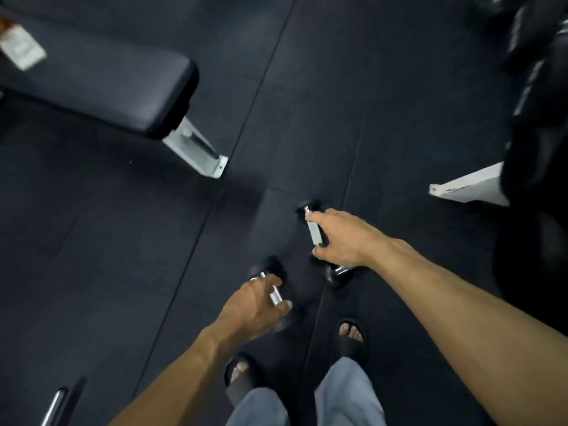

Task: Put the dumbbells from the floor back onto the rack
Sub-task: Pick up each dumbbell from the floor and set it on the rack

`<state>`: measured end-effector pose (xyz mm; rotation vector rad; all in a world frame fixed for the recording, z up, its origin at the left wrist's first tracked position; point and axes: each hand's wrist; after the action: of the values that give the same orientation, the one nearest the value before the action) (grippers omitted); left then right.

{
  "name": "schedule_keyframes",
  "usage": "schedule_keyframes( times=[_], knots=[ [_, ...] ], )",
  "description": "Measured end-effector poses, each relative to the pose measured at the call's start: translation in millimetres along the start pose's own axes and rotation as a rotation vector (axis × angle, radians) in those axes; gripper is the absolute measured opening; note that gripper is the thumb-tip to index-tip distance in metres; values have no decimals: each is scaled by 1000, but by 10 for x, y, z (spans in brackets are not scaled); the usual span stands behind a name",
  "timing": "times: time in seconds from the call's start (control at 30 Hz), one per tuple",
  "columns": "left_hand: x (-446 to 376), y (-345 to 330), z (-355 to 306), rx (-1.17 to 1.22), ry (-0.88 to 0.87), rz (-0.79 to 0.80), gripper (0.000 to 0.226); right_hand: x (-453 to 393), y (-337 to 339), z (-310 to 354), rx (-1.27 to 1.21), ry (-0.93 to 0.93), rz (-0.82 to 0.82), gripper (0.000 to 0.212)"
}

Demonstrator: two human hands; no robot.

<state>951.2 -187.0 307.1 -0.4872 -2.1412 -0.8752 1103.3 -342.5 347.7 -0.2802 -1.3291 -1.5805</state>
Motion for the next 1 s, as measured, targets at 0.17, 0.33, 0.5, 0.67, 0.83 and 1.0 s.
schedule_keyframes(
  times=[0.17,0.33,0.5,0.67,0.83,1.0],
  knots=[
    [-605,-664,790,162,114,-27,55,-1012,-847,-39,27,40,128,70],
    [-1344,-1306,1415,295,194,-63,60,-1962,-1488,-138,90,98,184,70],
    [-2113,-1806,1864,411,267,-118,66,-2807,-1985,-238,167,146,214,75],
    [-2632,-2116,2089,464,229,-125,83,-3271,-2372,-338,205,199,259,86],
    [-2768,-2209,2182,706,111,-91,91,-3477,-2537,-378,156,248,264,73],
    [-2816,-2247,2186,886,89,-116,85,-3519,-2516,-417,96,299,252,50]
  ],
)
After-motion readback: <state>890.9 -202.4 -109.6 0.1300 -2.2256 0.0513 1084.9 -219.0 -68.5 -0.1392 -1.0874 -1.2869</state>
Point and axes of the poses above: each hand's wrist, its own x-axis away from the middle knuckle, its own y-axis out of the back of the hand, z = x × y, and after that the axes turned 9 degrees about z, right-handed
